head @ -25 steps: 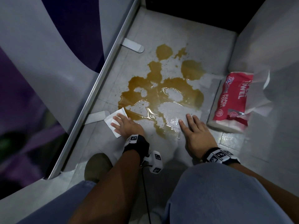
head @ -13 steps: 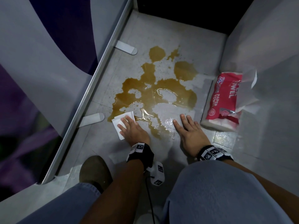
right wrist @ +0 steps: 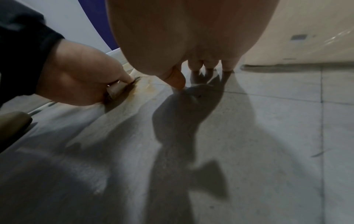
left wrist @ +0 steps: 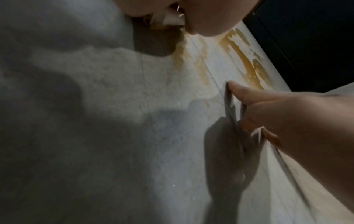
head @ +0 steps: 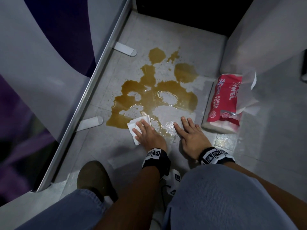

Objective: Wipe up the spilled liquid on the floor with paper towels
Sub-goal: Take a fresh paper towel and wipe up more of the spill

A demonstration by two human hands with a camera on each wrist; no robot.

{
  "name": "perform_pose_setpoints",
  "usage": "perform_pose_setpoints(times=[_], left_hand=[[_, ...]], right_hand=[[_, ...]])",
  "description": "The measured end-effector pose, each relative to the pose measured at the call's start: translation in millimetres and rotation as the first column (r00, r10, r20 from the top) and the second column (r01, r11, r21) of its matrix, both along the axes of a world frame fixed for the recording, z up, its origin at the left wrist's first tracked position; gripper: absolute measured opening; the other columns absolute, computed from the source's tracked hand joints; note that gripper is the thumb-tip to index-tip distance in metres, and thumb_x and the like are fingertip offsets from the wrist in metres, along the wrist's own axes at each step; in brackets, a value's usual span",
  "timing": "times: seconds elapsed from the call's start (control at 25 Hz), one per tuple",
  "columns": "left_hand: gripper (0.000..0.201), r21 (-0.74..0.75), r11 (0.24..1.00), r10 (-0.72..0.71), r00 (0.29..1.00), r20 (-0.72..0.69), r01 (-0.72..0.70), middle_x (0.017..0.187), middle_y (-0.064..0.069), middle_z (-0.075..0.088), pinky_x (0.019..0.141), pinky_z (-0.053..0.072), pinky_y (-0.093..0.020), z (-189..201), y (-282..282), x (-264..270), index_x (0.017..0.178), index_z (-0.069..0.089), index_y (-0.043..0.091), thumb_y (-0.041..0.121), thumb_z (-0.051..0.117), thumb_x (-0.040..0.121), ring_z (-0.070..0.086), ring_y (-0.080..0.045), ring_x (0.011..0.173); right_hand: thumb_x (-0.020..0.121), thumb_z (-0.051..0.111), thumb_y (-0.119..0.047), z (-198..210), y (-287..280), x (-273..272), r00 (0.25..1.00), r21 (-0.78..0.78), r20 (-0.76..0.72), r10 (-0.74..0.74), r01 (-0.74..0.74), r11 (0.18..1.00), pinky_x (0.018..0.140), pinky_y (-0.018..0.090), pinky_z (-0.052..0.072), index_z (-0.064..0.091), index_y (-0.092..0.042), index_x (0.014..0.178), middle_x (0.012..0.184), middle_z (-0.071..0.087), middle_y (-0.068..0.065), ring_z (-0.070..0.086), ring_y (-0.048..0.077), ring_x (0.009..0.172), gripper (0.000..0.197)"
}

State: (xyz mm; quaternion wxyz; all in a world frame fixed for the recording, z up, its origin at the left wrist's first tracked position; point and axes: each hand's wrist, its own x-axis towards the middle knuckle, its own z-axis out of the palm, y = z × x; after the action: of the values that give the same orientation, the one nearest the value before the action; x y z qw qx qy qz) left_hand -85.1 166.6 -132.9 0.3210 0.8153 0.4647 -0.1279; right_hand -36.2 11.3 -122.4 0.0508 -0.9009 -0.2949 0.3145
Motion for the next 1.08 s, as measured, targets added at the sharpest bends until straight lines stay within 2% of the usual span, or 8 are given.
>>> perform_pose_setpoints(times=[0.4,0.48,0.6,0.68,0.76,0.88,0.96,1.08], left_hand=[[0.06,-0.183,0.983,-0.005,1.0,-0.024,0.001,0.165,-0.006,-0.007,0.12,-0.005,-0.044,23.8,-23.9,9.6,0.157,0.002,0.013,0.031,0.025,0.105,-0.011,-0.031,0.15],[0.056,-0.141,0.99,-0.029,0.999,0.02,0.031,0.164,-0.007,0.011,0.122,0.005,-0.042,28.3,-12.3,2.4,0.156,0.02,0.013,0.026,0.031,0.102,0.007,-0.029,0.15],[0.048,0.065,0.982,-0.186,0.955,0.23,0.175,0.143,-0.006,0.05,0.108,0.035,-0.041,31.2,19.3,-16.1,0.133,0.056,0.014,0.003,0.05,0.086,0.042,-0.032,0.128],[0.051,0.233,0.855,-0.516,0.804,0.295,0.463,0.135,-0.01,0.058,0.106,0.042,-0.044,15.7,45.3,-25.8,0.123,0.065,0.009,-0.009,0.058,0.075,0.05,-0.035,0.125],[0.063,0.273,0.611,-0.79,0.597,0.141,0.743,0.148,-0.011,0.048,0.112,0.038,-0.047,-1.4,68.5,-30.3,0.137,0.054,0.008,-0.008,0.064,0.077,0.037,-0.035,0.141],[0.06,0.181,0.456,-0.887,0.462,0.01,0.871,0.163,-0.002,0.017,0.122,0.019,-0.042,-10.5,79.3,-40.7,0.154,0.025,0.015,0.011,0.044,0.098,0.002,-0.023,0.152],[0.056,0.238,0.388,-0.917,0.399,0.001,0.89,0.164,-0.002,0.01,0.124,0.009,-0.04,-10.7,76.0,-53.1,0.157,0.018,0.015,0.027,0.03,0.103,0.001,-0.021,0.152],[0.063,0.294,0.294,-0.951,0.309,-0.008,0.909,0.163,-0.005,0.017,0.123,0.01,-0.04,-11.2,64.6,-66.1,0.156,0.022,0.012,0.038,0.033,0.1,0.011,-0.022,0.152]], right_hand=[[0.088,0.02,-0.035,3.4,-3.2,2.4,1.0,0.016,-0.024,0.01,-0.01,1.0,0.123,0.045,-0.002,0.002,-0.032,0.16,0.167,-0.013,0.006,-0.012,0.027,0.154,0.074],[0.088,0.022,-0.034,2.5,-4.1,1.2,1.0,0.032,-0.015,0.007,-0.007,0.999,0.123,0.044,-0.003,0.003,-0.033,0.16,0.167,-0.011,0.005,-0.011,0.027,0.154,0.074],[0.087,0.022,-0.032,1.4,-4.6,0.3,1.0,0.037,-0.005,-0.003,0.003,0.999,0.123,0.043,-0.004,0.004,-0.033,0.16,0.167,-0.011,0.004,-0.01,0.026,0.154,0.075],[0.087,0.02,-0.032,0.3,-5.5,0.6,1.0,0.039,-0.009,0.0,0.0,0.999,0.123,0.043,-0.005,0.003,-0.033,0.16,0.167,-0.012,0.004,-0.012,0.026,0.154,0.075],[0.088,0.02,-0.03,-1.3,-6.8,0.8,1.0,0.046,-0.016,0.002,-0.001,0.999,0.123,0.043,-0.006,0.002,-0.034,0.16,0.166,-0.014,0.003,-0.013,0.025,0.154,0.074],[0.089,0.022,-0.028,-4.2,-9.4,2.1,1.0,0.054,-0.019,0.009,-0.008,0.998,0.123,0.042,-0.007,0.001,-0.035,0.159,0.166,-0.016,0.003,-0.014,0.025,0.153,0.073],[0.094,0.029,-0.025,-6.3,-10.5,3.1,1.0,0.056,-0.018,0.021,-0.02,0.998,0.123,0.042,-0.007,-0.001,-0.035,0.159,0.166,-0.017,0.002,-0.014,0.025,0.153,0.072],[0.095,0.034,-0.022,-8.1,-11.8,3.5,0.999,0.059,-0.02,0.028,-0.026,0.998,0.122,0.042,-0.007,-0.001,-0.035,0.159,0.166,-0.017,0.002,-0.015,0.024,0.153,0.075]])
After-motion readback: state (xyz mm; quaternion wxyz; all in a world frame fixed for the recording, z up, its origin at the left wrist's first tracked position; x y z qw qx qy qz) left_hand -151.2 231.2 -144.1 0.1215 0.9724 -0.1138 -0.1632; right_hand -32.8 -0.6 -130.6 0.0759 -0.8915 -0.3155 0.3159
